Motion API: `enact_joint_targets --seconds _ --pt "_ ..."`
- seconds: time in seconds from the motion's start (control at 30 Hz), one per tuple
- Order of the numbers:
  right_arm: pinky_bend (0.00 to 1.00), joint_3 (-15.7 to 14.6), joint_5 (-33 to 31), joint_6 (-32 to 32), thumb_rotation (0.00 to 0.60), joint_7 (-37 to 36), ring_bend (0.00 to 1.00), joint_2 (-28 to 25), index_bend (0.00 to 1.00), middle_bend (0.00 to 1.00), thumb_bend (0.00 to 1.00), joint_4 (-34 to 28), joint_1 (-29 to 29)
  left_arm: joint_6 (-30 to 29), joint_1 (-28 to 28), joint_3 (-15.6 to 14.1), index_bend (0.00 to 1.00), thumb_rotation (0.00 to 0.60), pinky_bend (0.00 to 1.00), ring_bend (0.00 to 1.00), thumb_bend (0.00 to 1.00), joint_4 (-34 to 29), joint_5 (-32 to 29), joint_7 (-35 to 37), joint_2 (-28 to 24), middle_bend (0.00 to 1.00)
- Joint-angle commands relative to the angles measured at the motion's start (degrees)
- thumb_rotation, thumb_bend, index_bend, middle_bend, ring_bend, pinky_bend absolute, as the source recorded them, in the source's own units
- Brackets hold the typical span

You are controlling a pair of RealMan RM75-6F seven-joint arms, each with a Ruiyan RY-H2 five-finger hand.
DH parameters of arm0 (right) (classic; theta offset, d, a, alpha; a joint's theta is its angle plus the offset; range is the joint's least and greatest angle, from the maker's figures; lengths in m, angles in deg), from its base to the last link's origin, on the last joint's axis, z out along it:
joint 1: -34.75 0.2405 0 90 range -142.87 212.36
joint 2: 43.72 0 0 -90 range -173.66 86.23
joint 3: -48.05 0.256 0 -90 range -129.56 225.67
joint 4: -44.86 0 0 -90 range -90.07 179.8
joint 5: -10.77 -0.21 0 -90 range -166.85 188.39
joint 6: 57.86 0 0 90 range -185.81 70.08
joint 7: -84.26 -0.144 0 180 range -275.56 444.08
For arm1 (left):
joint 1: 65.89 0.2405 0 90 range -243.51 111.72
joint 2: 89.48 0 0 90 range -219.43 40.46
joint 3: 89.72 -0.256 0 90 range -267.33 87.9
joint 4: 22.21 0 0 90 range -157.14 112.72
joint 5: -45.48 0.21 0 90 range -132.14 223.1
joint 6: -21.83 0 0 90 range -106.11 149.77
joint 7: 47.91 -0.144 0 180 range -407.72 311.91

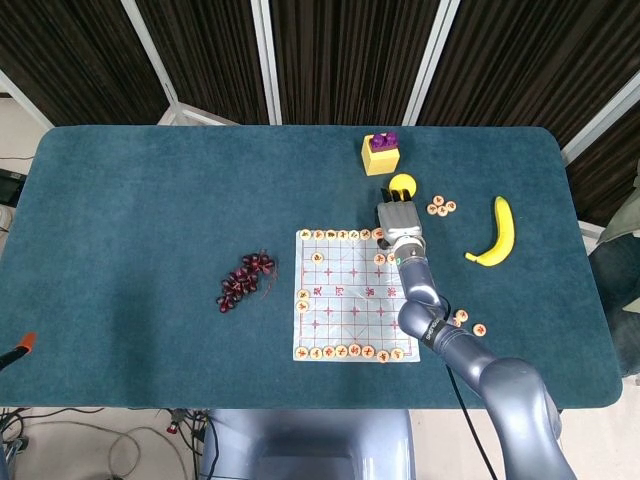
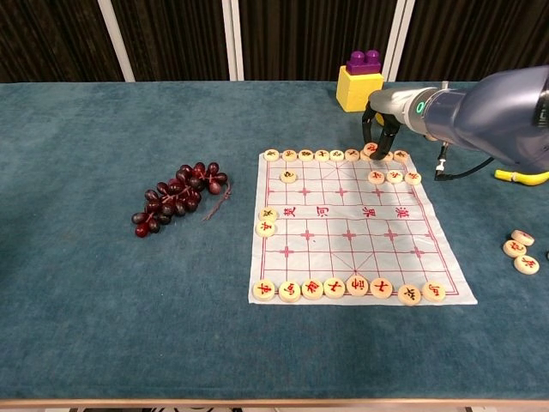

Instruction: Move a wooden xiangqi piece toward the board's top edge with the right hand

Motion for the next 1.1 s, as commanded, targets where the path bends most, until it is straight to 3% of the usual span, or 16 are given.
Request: enact_joint_targets --seconds 0.03,0.47,0.73,0.97,1.1 --pt "0.04 0.13 -0.11 0.05 0.6 0.05 0.01 0.16 0.47 0.0 0.37 0.23 0.08 -0.01 0.02 0.04 0.02 0.6 0.04 0.0 0.03 -0.01 -0.04 0.1 -0.05 0.0" --pt "0.04 0.46 -0.27 0.65 0.6 0.5 0.01 0.42 0.43 0.0 0.37 0.9 0.16 0.0 -0.08 0.11 0.02 0.6 0.04 0.0 0.03 0.02 -0.13 0.05 0.0 0.0" --pt "0.04 1.11 0.75 -0.75 0.6 -0.83 0.01 -1.65 0.37 0.0 0.37 -3.27 -0.28 -0.09 -0.13 0.32 0.02 0.6 0.04 0.0 0.03 0.23 -0.45 -0.11 0.13 0.0" --pt "0.04 2.16 2.66 -5.67 0.6 -3.41 0.0 -8.8 0.21 0.0 0.37 -16.93 -2.87 0.6 -0.46 0.14 0.02 0.6 0.04 0.0 0.03 0.45 -0.54 -0.27 0.34 0.0" --pt "0.04 3.07 7.94 -12.9 0.6 -7.04 0.0 -18.43 0.15 0.0 0.37 -34.19 -8.13 1.38 -0.66 -0.13 0.02 0.6 0.04 0.0 0.03 0.5 -0.6 0.0 0.35 0.0"
